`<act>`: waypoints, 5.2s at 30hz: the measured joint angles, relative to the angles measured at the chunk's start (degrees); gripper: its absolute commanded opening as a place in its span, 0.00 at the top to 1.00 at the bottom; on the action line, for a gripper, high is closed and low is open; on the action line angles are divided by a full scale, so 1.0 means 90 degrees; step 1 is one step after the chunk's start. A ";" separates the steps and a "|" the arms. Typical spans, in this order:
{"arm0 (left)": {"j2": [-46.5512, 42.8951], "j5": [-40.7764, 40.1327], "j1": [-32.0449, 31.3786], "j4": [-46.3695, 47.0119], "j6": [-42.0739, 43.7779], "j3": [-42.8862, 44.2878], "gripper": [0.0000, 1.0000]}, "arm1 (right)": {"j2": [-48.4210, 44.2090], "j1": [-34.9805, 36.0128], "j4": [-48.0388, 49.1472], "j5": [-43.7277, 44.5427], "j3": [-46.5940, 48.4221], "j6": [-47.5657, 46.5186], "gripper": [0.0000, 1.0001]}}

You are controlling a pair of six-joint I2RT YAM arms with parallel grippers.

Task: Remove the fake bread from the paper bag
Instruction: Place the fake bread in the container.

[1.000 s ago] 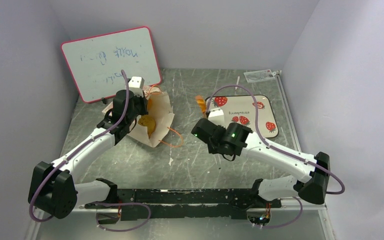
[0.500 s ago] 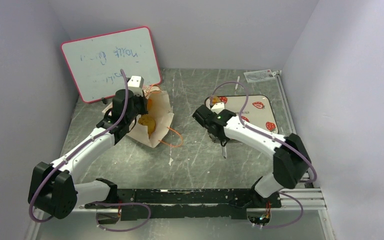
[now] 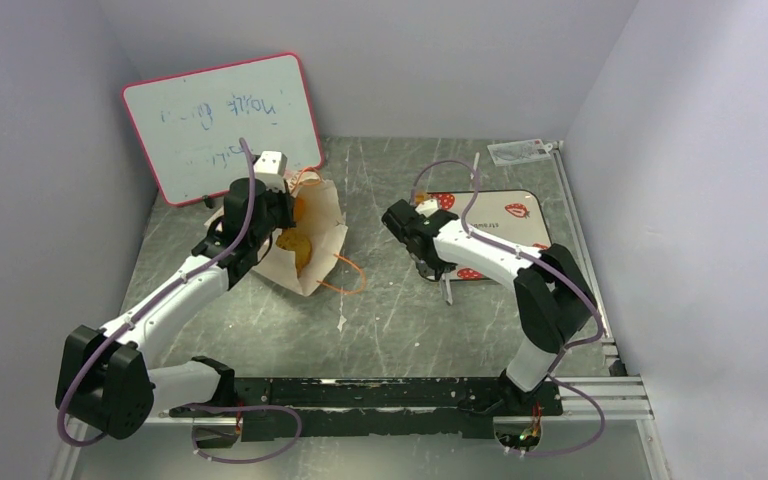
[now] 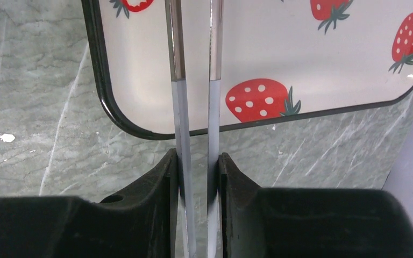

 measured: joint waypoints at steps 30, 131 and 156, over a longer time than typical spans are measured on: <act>-0.0274 0.0015 0.0029 0.0000 -0.0243 0.0000 0.93 | -0.0605 -0.0359 0.0163 -0.0935 -0.0427 0.0019 0.57; -0.0117 0.0508 0.0063 -0.0476 -0.0136 0.0374 0.93 | -0.2698 -0.0464 -0.0505 -0.2225 -0.0969 0.1037 0.68; -0.0311 0.1685 0.0381 0.0219 0.0136 -0.0408 0.93 | -0.3308 0.0301 -0.1229 -0.2268 0.0367 0.1387 0.80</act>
